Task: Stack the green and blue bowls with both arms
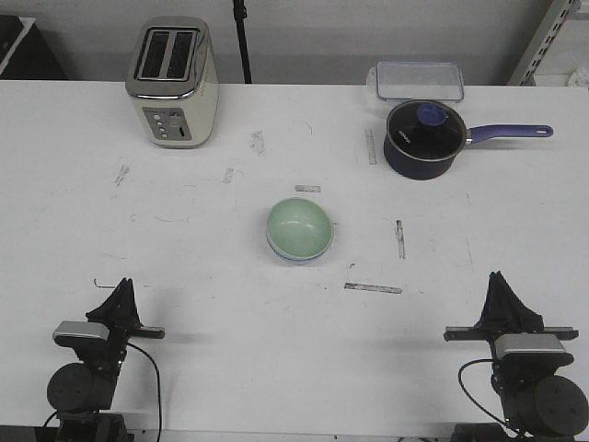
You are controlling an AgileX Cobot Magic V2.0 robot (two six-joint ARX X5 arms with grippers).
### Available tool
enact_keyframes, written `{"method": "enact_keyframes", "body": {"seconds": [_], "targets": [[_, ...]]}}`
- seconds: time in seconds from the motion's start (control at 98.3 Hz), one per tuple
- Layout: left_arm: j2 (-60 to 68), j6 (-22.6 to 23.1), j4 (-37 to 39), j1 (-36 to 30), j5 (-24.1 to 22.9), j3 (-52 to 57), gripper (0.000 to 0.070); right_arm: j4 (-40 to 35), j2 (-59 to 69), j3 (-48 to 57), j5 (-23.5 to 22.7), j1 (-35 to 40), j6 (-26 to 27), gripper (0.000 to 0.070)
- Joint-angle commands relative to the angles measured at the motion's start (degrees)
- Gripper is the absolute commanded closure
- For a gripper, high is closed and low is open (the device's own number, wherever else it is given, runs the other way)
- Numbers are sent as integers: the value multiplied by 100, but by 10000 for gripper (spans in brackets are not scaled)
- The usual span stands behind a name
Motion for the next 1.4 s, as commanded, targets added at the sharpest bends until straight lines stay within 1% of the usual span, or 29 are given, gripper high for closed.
{"method": "enact_keyframes", "body": {"seconds": [0.0,0.051,0.142,0.346,0.437,0.702,0.793,0.875,0.997,1.159,1.393], "targets": [[-11,48,87,13,-24,-129,698,203,-83,-199,-70,-85,105,685],[-11,48,87,13,-24,-129,699,413,-186,-417,-151,-162,103,685],[-11,48,87,13,-24,-129,698,634,-387,-793,-149,-232,103,685],[-11,48,87,13,-24,-129,698,612,-1023,-1405,-72,-234,101,685],[-11,48,85,13,-24,-129,698,647,-1001,-1587,-57,-227,105,685],[-11,48,85,13,-24,-129,698,688,-1001,-1987,-216,-201,125,685],[-11,48,87,13,-24,-129,698,1005,-1001,-2199,-247,-201,219,685],[-11,48,85,13,-24,-129,698,1635,-1001,-2533,-280,-201,264,685],[-11,46,83,13,-24,-129,698,1440,-1001,-2518,-284,-201,352,685],[-11,46,85,13,-24,-129,698,1419,-1001,-2516,-262,-201,363,685],[-11,48,87,13,-24,-129,699,1414,-1001,-2518,-42,-201,402,685]]}}
